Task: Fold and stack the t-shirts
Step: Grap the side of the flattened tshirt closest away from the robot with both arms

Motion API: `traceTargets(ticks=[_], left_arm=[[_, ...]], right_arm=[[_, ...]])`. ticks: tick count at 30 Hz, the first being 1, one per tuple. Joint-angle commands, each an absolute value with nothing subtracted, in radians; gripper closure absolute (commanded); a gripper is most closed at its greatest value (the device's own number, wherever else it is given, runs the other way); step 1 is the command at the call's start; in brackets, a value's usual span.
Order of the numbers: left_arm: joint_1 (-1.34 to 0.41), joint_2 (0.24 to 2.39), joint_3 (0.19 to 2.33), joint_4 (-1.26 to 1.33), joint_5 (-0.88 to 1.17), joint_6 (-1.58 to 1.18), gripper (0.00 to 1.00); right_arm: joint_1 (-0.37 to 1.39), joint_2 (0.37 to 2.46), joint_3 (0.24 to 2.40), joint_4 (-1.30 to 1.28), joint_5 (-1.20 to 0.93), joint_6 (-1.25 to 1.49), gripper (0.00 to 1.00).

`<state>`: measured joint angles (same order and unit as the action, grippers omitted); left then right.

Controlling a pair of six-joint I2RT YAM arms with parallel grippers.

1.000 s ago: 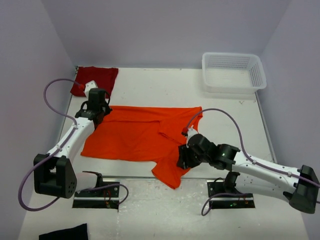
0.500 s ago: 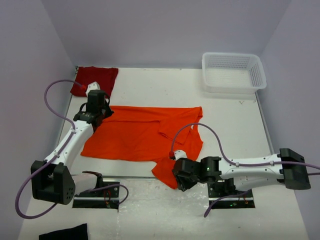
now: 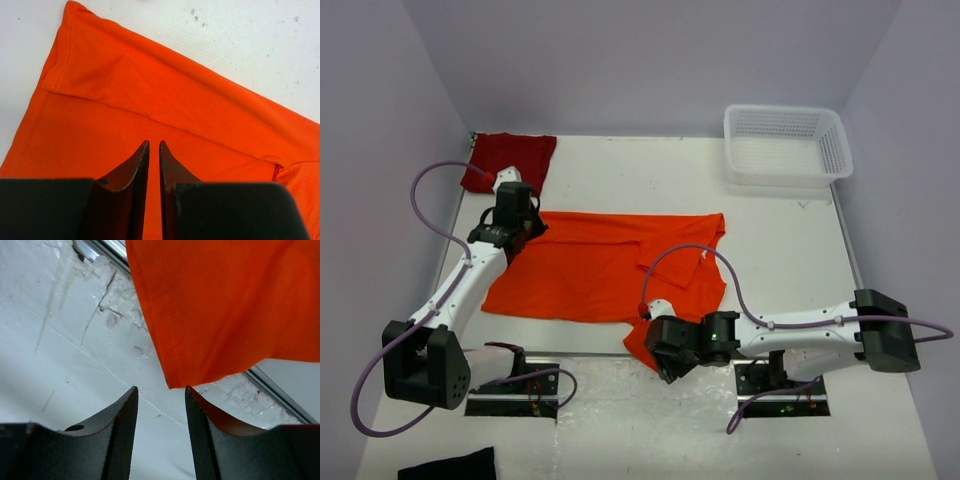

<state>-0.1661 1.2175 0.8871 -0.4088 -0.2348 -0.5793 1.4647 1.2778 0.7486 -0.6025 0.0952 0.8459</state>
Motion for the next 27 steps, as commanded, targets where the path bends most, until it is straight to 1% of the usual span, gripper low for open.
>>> traceTargets(ticks=[1, 8, 13, 15, 16, 18, 19, 21, 24, 27], left_arm=[[-0.173, 1.207, 0.884, -0.402, -0.232, -0.548, 0.86], [-0.173, 1.209, 0.887, -0.399, -0.225, -0.545, 0.86], [-0.173, 1.203, 0.884, -0.399, -0.227, -0.537, 0.85], [-0.172, 1.2, 0.882, -0.4, -0.227, -0.535, 0.85], [-0.172, 1.198, 0.882, -0.4, -0.229, -0.534, 0.85], [-0.173, 1.195, 0.881, -0.4, -0.229, -0.531, 0.85], [-0.172, 1.193, 0.881, -0.4, -0.229, -0.531, 0.85], [-0.173, 1.189, 0.879, -0.4, -0.23, -0.529, 0.85], [-0.173, 1.19, 0.877, -0.403, -0.235, -0.525, 0.85], [-0.172, 1.189, 0.874, -0.416, -0.255, -0.528, 0.85]], right_arm=[[1.473, 1.296, 0.787, -0.584, 0.12, 0.833, 0.56], [1.473, 1.356, 0.766, -0.551, 0.129, 0.831, 0.57], [1.473, 1.391, 0.756, -0.546, 0.15, 0.845, 0.6], [1.473, 1.4, 0.753, -0.548, 0.156, 0.856, 0.64], [1.473, 1.404, 0.752, -0.548, 0.158, 0.862, 0.7], [1.473, 1.411, 0.744, -0.549, 0.169, 0.879, 0.74], [1.473, 1.413, 0.742, -0.549, 0.17, 0.882, 0.77], [1.473, 1.413, 0.736, -0.558, 0.181, 0.902, 0.8], [1.474, 1.396, 0.723, -0.558, 0.179, 0.919, 0.81], [1.473, 1.358, 0.709, -0.567, 0.181, 0.933, 0.87]])
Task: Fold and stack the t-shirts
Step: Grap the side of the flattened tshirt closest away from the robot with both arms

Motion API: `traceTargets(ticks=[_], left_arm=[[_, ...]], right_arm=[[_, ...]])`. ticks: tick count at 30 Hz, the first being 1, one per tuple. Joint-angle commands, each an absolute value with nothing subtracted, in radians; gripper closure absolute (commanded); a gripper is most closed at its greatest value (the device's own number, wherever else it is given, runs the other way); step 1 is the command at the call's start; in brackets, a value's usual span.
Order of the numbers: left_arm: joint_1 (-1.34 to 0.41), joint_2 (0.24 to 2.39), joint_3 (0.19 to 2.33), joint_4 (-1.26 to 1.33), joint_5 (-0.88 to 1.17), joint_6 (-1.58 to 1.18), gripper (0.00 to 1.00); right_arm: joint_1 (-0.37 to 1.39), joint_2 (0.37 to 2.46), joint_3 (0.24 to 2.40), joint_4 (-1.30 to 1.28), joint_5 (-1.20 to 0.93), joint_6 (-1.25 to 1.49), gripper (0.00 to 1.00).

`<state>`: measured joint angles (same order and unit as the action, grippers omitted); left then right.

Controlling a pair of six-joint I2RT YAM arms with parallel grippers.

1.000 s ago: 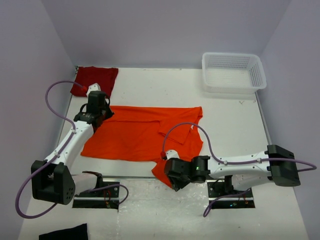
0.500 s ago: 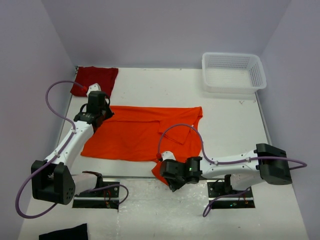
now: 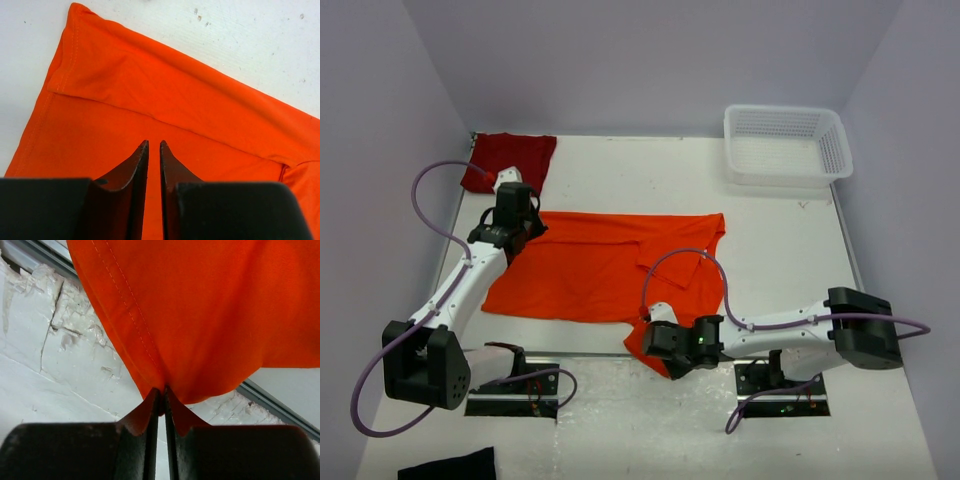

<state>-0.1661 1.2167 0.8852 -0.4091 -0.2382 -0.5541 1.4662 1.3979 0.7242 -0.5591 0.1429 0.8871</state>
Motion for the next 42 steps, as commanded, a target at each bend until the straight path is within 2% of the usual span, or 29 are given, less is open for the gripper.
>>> traceTargets(ticks=[1, 4, 6, 10, 11, 14, 19, 26, 36, 42], left_arm=[[-0.173, 1.19, 0.874, -0.423, -0.285, -0.534, 0.84], [-0.173, 1.2, 0.885, -0.497, -0.349, -0.572, 0.83], [-0.172, 1.222, 0.893, -0.541, -0.386, -0.629, 0.81], [-0.16, 1.221, 0.862, -0.606, -0.358, -0.8, 0.6], [-0.158, 1.207, 0.839, -0.592, -0.324, -0.825, 0.59], [-0.161, 1.14, 0.743, -0.551, -0.267, -0.937, 0.59], [-0.161, 1.053, 0.648, -0.655, -0.408, -1.112, 0.58], [-0.16, 0.973, 0.649, -0.787, -0.56, -1.164, 0.57], [-0.16, 1.018, 0.704, -0.962, -0.635, -1.23, 0.56], [-0.095, 1.115, 0.758, -1.079, -0.653, -1.262, 0.55]], right_arm=[[1.473, 1.347, 0.71, -0.574, 0.184, 0.937, 0.92], [1.473, 1.307, 0.727, -0.606, 0.209, 0.943, 1.0], [1.473, 1.292, 0.758, -0.636, 0.23, 0.94, 1.0], [1.473, 1.295, 0.81, -0.652, 0.238, 0.917, 1.0], [1.473, 1.302, 0.814, -0.653, 0.236, 0.91, 1.0], [1.473, 1.315, 0.816, -0.644, 0.213, 0.896, 1.0], [1.473, 1.324, 0.801, -0.643, 0.178, 0.893, 1.0], [1.473, 1.313, 0.785, -0.632, 0.153, 0.897, 1.0], [1.477, 1.471, 0.877, -0.523, 0.155, 0.772, 1.0], [1.479, 1.474, 0.864, -0.41, 0.115, 0.663, 1.0]])
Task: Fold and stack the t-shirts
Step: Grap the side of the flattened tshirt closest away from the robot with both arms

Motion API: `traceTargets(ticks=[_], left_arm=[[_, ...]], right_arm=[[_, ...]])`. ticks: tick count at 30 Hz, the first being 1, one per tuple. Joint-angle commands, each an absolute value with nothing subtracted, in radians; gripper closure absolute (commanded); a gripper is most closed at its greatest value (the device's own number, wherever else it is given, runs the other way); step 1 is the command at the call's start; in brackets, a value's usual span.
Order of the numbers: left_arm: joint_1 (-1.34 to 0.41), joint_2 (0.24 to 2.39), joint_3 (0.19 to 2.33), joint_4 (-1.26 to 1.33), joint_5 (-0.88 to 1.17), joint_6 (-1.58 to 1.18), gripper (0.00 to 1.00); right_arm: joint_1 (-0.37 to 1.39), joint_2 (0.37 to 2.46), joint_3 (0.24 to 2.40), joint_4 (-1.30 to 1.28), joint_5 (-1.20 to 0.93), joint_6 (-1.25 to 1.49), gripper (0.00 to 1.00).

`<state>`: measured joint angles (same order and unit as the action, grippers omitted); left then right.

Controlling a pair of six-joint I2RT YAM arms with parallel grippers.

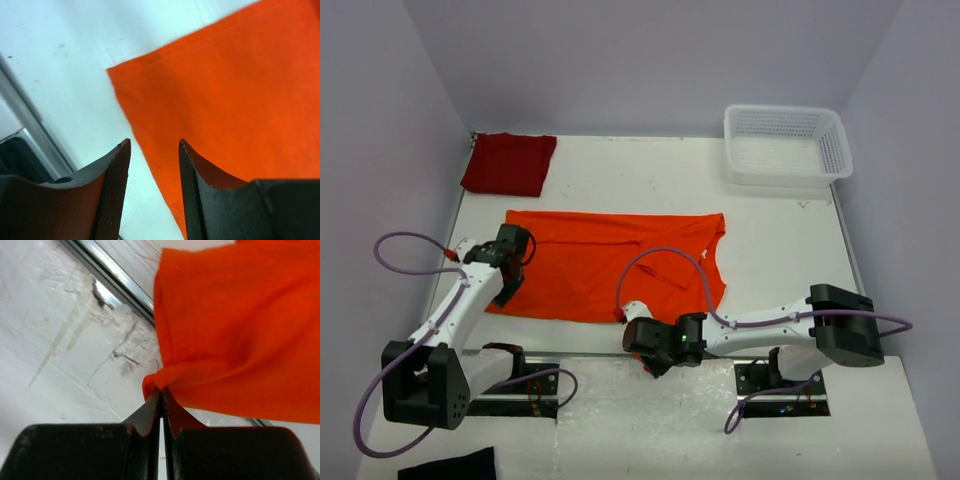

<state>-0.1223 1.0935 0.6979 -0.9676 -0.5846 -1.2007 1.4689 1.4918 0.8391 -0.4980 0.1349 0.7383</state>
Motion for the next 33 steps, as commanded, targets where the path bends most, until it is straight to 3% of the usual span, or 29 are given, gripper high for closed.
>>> traceTargets(ticks=[1, 7, 15, 27, 33], left_arm=[[-0.086, 1.129, 0.767, -1.1, -0.658, -1.281, 0.55], [-0.022, 1.137, 0.784, -1.128, -0.641, -1.276, 0.58], [0.132, 1.27, 0.755, -0.928, -0.447, -1.03, 0.68], [0.15, 1.333, 0.71, -0.784, -0.387, -0.905, 0.63], [0.175, 1.42, 0.758, -0.868, -0.446, -0.957, 0.78]], right_arm=[[1.477, 1.467, 0.858, -0.385, 0.104, 0.643, 1.0], [1.477, 1.413, 0.821, -0.328, 0.081, 0.601, 1.0], [1.477, 1.427, 0.827, -0.273, 0.063, 0.566, 1.0], [1.474, 1.398, 0.815, -0.242, 0.012, 0.537, 1.0], [1.474, 1.353, 0.764, -0.207, -0.018, 0.538, 1.0]])
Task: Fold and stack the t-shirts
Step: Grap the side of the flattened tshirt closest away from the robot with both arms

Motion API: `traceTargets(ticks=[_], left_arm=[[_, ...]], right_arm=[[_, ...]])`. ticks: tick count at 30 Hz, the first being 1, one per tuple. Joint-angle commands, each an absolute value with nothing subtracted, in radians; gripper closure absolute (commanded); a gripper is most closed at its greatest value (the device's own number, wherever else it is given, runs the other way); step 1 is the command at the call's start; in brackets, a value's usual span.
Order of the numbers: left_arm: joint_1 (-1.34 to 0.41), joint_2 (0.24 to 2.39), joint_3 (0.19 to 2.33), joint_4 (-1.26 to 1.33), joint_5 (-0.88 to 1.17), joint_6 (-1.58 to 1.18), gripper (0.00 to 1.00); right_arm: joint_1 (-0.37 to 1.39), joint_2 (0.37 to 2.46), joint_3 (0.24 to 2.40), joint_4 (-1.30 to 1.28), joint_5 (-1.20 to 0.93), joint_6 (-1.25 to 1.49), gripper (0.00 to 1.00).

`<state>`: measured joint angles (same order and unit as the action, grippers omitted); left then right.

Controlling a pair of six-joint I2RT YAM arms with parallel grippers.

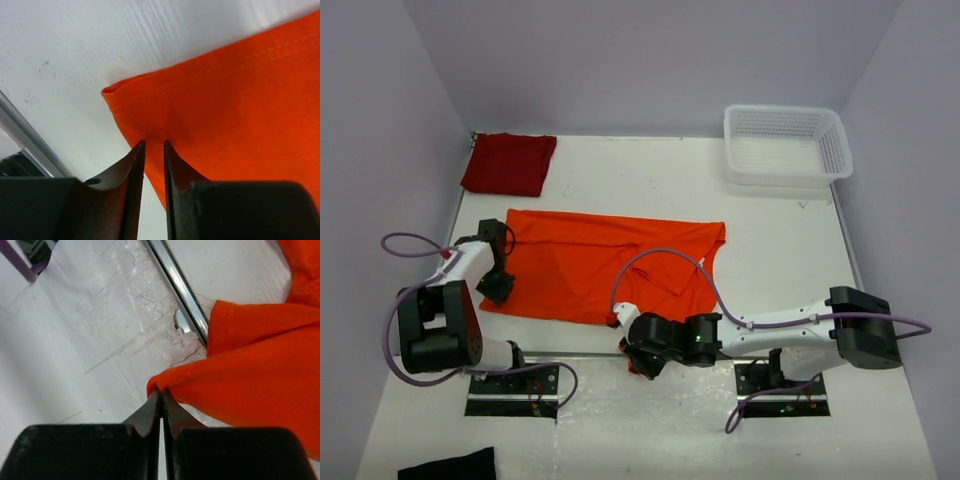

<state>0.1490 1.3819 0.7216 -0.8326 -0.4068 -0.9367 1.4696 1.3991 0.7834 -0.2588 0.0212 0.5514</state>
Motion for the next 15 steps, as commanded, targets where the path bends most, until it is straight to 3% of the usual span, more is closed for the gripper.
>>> traceTargets(ticks=[1, 4, 8, 15], left_arm=[[0.192, 1.433, 0.765, -0.876, -0.451, -0.959, 0.78], [0.227, 1.454, 0.788, -0.882, -0.462, -0.946, 0.71], [0.294, 1.473, 0.821, -0.876, -0.463, -0.897, 0.53], [0.36, 1.5, 0.827, -0.824, -0.443, -0.818, 0.5]], right_arm=[[1.474, 1.341, 0.761, -0.199, -0.024, 0.538, 1.0], [1.474, 1.345, 0.762, -0.202, -0.028, 0.537, 1.0], [1.474, 1.354, 0.758, -0.195, -0.035, 0.54, 1.0], [1.476, 1.376, 0.765, -0.193, -0.026, 0.543, 1.0]])
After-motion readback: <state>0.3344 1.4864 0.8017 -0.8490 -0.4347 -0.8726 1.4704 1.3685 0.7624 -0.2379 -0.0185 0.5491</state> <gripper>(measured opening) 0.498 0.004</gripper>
